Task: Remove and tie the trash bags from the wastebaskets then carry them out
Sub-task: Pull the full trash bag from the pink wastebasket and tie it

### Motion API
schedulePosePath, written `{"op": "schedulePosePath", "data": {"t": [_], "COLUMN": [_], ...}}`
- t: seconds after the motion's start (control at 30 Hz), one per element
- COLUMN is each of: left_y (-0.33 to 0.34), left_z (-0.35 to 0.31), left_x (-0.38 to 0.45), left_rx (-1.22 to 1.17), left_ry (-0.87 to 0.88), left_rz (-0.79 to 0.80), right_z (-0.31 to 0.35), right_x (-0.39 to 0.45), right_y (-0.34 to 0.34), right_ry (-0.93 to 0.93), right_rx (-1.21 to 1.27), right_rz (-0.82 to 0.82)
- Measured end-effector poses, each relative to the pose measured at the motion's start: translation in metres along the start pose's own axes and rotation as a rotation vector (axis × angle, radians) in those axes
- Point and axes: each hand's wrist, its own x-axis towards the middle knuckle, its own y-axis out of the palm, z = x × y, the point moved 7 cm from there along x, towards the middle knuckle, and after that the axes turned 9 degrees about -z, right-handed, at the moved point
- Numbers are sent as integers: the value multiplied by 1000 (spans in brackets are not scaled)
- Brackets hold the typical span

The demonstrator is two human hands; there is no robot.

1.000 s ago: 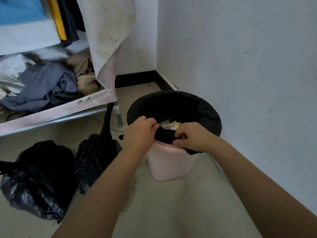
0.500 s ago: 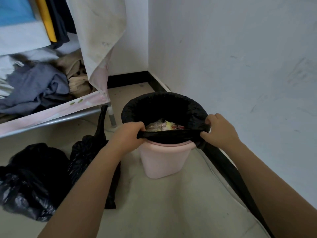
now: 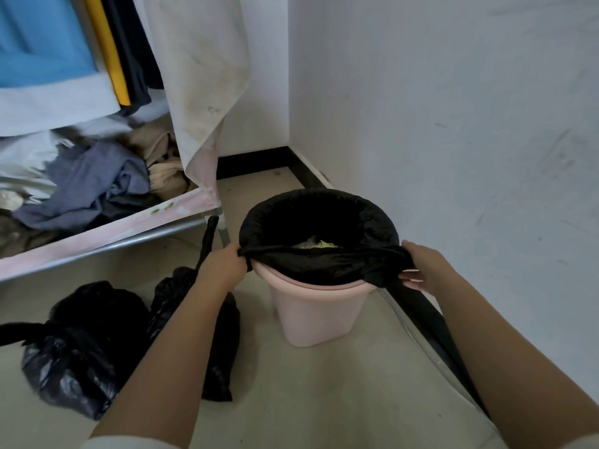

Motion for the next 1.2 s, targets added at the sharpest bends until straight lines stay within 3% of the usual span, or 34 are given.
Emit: {"op": "schedulePosePath", "data": {"t": [0.1, 0.17, 0.23, 0.33, 0.43, 0.53, 0.63, 0.7, 0.8, 0.9, 1.0, 1.1, 1.2], "left_y": [-10, -23, -39, -56, -52, -42, -35, -37, -50, -62, -74, -90, -124], "left_z": [-17, -23, -33, -49, -57, -61, -63, -67, -77, -87, -95, -107, -126], "left_x": [1, 9, 17, 18, 21, 27, 36, 41, 46, 54, 61, 65, 71], "left_rx": [209, 44, -205, -540, -741, -654, -375, -217, -272, -542, -633, -848, -1058], "left_ry": [93, 45, 23, 49, 65, 49, 0, 50, 49, -2, -90, -154, -68], "left_rz": [90, 53, -91, -285, -337, -252, -138, -122, -170, -192, -223, -211, -228], "right_z": [17, 31, 46, 54, 46, 30, 16, 21, 45, 87, 139, 203, 268], "right_x": [16, 27, 33, 33, 43, 55, 59, 61, 63, 55, 36, 6, -41], "right_y": [-9, -18, -20, -5, 3, -2, 8, 9, 3, 9, 20, 25, 33], "right_ry": [-19, -73, -149, -200, -190, -47, 116, 105, -19, -124, -234, -453, -740], "right_rx": [117, 156, 84, -53, -187, -9, 57, 77, 121, 225, 139, 125, 58], "right_rz": [-80, -145, -182, -115, -89, -108, 9, -11, -111, -35, 37, 30, 15]}}
